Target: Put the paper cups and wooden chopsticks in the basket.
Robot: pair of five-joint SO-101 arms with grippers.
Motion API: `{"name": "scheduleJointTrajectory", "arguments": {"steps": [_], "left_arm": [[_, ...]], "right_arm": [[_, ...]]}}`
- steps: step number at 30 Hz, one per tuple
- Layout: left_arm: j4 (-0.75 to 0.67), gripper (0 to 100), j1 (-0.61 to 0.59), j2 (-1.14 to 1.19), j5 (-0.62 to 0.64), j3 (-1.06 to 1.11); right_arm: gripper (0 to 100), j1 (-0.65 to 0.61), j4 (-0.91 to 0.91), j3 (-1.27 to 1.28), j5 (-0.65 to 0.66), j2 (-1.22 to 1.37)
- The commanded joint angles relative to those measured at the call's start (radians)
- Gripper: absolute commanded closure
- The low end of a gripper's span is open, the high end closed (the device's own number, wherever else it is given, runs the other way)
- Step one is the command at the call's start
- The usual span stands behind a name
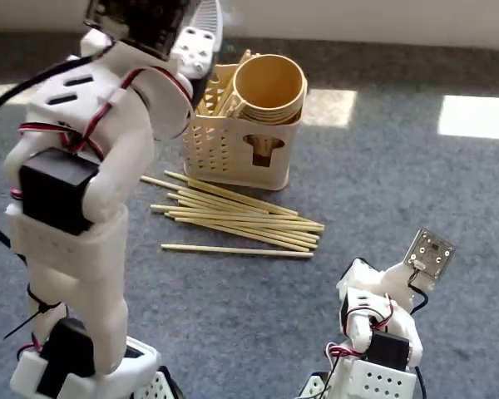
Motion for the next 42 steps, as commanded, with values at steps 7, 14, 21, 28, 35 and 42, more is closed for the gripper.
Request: {"name": "scheduleJointTrajectory", "arguments": {"steps": [7,14,21,28,35,42], "left_arm": [[-0.216,100,-0.114,0.038,0.210,0.041],[-0.261,100,-0.136,0.104,0.216,0.122],[-0.226,90,-0.139,0.113,0.216,0.208],[-0.098,87,-0.139,0.113,0.212,0.180],[0.133,87,-0.127,0.111,0.195,0.044],[0.396,87,-0.025,0.111,0.037,-0.045]], "right_arm": [[99.2,0.012,-0.033,0.104,-0.002,-0.010],[99.2,0.012,-0.033,0.104,-0.002,-0.010],[99.2,0.012,-0.033,0.104,-0.002,-0.010],[99.2,0.012,-0.035,0.104,-0.002,-0.010],[99.2,0.012,-0.035,0.104,-0.002,-0.010],[99.2,0.012,-0.035,0.104,-0.002,-0.010]]}}
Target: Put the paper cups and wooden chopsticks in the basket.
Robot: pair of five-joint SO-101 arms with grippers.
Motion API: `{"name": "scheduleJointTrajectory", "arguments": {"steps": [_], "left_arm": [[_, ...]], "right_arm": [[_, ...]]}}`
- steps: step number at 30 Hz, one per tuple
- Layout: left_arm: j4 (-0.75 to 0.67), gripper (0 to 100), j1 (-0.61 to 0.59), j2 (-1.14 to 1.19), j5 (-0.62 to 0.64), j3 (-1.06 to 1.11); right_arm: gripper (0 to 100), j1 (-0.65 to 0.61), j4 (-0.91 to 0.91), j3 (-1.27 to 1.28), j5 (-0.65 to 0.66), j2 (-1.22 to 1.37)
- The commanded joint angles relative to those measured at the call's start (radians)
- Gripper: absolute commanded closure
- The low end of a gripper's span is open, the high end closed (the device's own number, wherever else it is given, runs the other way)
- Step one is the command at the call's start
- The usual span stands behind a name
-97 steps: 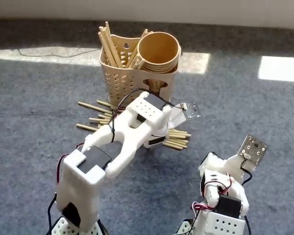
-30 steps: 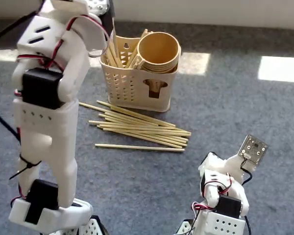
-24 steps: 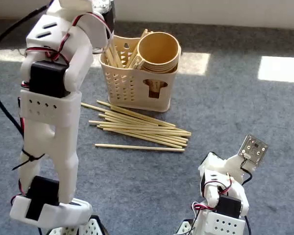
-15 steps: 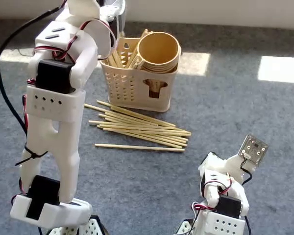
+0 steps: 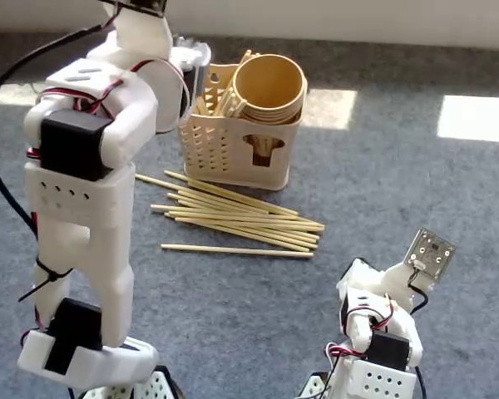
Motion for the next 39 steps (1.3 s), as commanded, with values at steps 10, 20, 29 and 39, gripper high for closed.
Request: {"name": "scheduleJointTrajectory", "arguments": {"steps": [10,20,29,39], "left_arm": [[0.290,87,0.255,-0.012,-0.258,-0.015],[0.292,87,0.361,-0.033,-0.359,0.183],[0.147,87,0.447,-0.039,-0.411,0.621],[-0.204,86,0.466,-0.036,-0.411,1.015]], "right_arm": [[99.2,0.012,-0.035,0.104,-0.002,-0.010],[99.2,0.012,-0.035,0.102,-0.002,-0.010],[99.2,0.056,-0.074,0.105,-0.002,-0.010],[99.2,0.061,-0.087,0.105,-0.002,-0.010]]}}
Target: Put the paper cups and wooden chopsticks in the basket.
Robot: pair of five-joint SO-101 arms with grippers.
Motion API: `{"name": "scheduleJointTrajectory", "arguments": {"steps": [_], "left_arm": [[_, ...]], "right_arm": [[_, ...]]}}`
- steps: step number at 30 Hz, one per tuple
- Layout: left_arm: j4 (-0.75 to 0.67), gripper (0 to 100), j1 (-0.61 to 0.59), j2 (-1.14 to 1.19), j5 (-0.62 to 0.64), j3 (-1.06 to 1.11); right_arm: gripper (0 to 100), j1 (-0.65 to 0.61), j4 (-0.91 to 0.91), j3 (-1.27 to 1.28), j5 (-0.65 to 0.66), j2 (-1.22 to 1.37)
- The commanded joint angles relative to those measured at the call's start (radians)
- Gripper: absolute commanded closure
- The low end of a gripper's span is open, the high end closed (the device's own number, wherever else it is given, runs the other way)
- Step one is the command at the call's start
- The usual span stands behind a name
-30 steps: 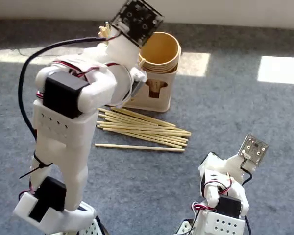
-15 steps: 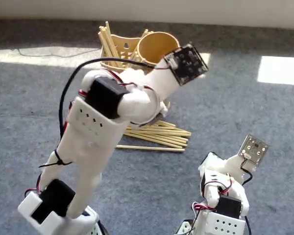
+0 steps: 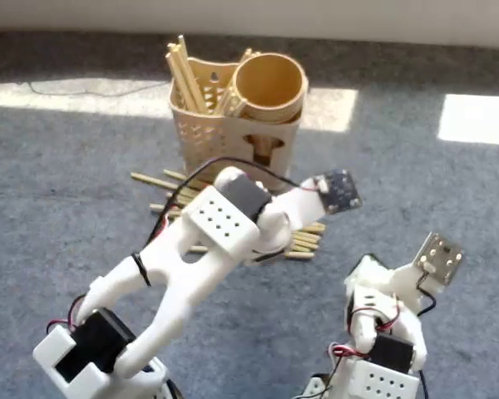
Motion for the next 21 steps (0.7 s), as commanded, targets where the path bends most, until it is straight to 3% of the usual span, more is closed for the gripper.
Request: {"name": "scheduleJointTrajectory", "arguments": {"steps": [1,12,21], "left_arm": [[-0.109,86,0.007,-0.031,-0.005,0.065],[-0.137,86,0.001,0.320,-0.005,-0.088],[-0.137,87,-0.096,0.504,-0.006,-0.217]], "right_arm": [[99.2,0.008,-0.031,0.105,-0.002,-0.010],[99.2,0.008,-0.031,0.105,-0.002,-0.010],[99.2,0.008,-0.031,0.105,-0.002,-0.010]]}}
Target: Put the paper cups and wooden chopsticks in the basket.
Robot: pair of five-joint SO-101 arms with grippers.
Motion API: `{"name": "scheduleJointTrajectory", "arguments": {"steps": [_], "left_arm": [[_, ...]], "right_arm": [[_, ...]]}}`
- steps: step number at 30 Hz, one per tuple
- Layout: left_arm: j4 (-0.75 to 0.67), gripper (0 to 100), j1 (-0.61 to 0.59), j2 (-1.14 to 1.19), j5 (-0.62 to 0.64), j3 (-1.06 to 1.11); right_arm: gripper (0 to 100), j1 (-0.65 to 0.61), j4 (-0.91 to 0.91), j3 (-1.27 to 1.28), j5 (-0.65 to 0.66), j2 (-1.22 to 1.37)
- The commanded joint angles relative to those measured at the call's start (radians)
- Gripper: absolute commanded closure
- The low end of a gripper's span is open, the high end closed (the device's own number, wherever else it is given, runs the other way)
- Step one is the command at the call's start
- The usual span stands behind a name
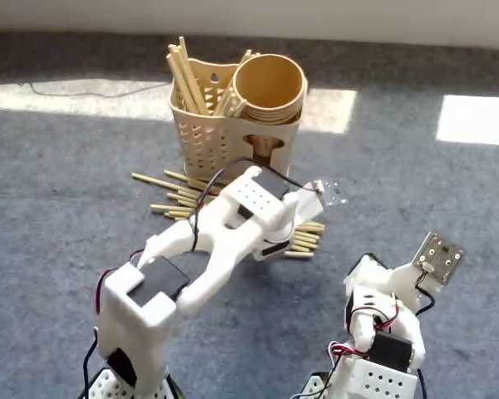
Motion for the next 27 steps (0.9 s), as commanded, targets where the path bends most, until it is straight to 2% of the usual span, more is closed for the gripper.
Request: {"name": "scheduleJointTrajectory", "arguments": {"steps": [1,6,11,21,27], "left_arm": [[-0.008,87,-0.038,0.019,-0.011,-0.058],[0.005,94,-0.039,0.033,-0.011,-0.053],[0.157,99,-0.008,0.031,-0.006,-0.111],[0.443,100,-0.005,0.016,-0.005,-0.298],[0.483,100,-0.013,-0.163,-0.003,-0.315]], "right_arm": [[99.2,0.008,-0.031,0.105,-0.002,-0.010],[99.2,0.008,-0.031,0.105,-0.002,-0.010],[99.2,0.008,-0.031,0.105,-0.002,-0.010],[99.2,0.007,-0.031,0.105,-0.002,-0.010],[99.2,0.007,-0.031,0.105,-0.002,-0.010]]}}
